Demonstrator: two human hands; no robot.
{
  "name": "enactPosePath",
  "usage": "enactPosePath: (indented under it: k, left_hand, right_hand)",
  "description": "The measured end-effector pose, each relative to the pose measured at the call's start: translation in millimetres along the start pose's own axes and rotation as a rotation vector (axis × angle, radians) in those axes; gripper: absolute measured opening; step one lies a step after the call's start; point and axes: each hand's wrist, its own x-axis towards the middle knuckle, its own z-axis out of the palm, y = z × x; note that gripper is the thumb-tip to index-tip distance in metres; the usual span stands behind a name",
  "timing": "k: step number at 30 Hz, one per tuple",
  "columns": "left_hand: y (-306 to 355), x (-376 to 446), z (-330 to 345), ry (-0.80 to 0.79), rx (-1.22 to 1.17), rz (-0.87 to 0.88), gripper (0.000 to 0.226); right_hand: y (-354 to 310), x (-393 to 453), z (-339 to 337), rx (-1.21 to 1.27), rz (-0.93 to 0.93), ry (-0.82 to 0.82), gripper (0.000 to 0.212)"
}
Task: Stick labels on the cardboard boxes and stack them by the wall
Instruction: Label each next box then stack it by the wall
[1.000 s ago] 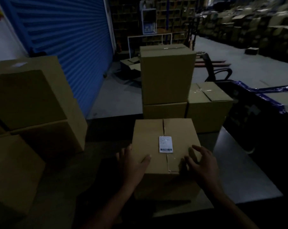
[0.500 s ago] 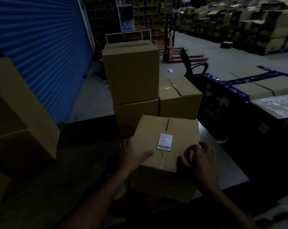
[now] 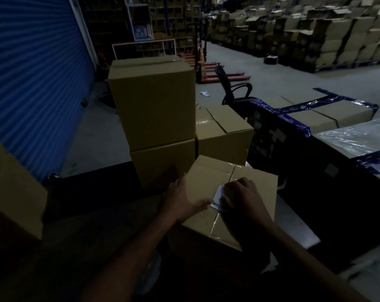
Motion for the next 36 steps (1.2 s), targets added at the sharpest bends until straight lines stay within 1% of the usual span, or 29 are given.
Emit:
enactPosePath:
  k: [4,9,12,18,20,23,30,33,36]
  left_hand:
    - [1,5,10,-0.007,-0.006,0.022,0.135]
    - [-3,4,14,0.016,0.003,0.034,0.134]
    - [-4,2,16,0.044,-0.020,0.058,0.131]
    - [-1,2,14,0.044,0.011,0.068,0.129]
    - [-1,2,13,0.050,0.008,0.074,0.129]
    - [-3,3,16,0.056,-0.011,0.069,0.129]
    - [-3,3,15,0.044,0.003,0.075,0.129]
    - [-1,2,14,0.048,-0.010,0.070,0.129]
    - [0,1,13,0.044,-0.020,0.065,0.131]
  right_hand:
    - [1,2,5,-0.012,0.035,0.013,0.023]
    - [1,12,8,-0.025,0.093,-0.024,0.022]
    - [1,12,10,-0.038,0.089,-0.019,0.018]
    - [0,19,9,-0.069,0.105,-0.036,0.042]
    - [-2,19,9,-0.053,0.124,-0.033,0.043]
    - [-3,19,8,-0.044,0.135,-0.018,0.039]
    - [-6,20,5,-0.068,0.139,-0.050,0.047]
    - [-4,21,5,-0.058,0.153,-0.059,0.047]
    - [1,19,7,-0.041,0.167,-0.025,0.047]
